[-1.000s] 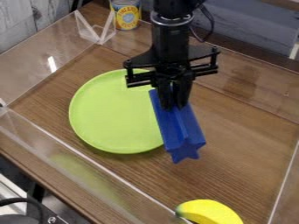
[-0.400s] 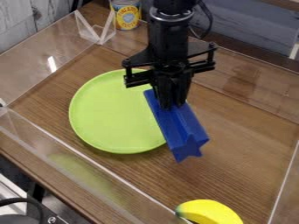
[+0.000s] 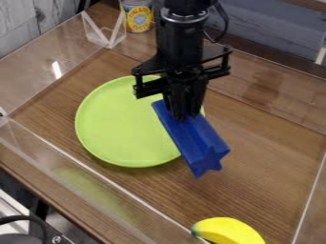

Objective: Put the blue object in the green plate

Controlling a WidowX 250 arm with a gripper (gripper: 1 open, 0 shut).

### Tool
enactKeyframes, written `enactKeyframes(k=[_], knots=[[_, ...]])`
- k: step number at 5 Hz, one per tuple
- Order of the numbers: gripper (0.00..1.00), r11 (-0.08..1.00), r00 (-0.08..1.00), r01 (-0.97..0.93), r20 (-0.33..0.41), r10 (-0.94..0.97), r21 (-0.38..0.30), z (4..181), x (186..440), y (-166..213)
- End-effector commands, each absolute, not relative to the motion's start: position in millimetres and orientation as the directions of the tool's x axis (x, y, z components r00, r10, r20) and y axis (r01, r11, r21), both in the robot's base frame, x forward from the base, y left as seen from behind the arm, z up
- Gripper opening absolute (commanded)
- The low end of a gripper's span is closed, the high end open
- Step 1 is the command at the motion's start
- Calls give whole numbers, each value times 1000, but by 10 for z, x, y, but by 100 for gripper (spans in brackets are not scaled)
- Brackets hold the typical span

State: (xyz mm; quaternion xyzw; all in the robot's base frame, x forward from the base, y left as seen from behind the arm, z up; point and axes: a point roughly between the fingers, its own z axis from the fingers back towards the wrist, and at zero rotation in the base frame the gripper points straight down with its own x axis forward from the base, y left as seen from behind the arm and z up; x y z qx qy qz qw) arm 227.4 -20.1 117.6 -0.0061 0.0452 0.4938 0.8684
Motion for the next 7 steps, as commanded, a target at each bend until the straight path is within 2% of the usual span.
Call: enactKeyframes(k=[1,4,7], knots=[[0,460,461,-887,-67,885,-20,1350,2339,-178],[0,332,327,-943,-121,937,20,1371,2324,-154],[0,344,342,-939,-109,933,3,1353,2399,-14]])
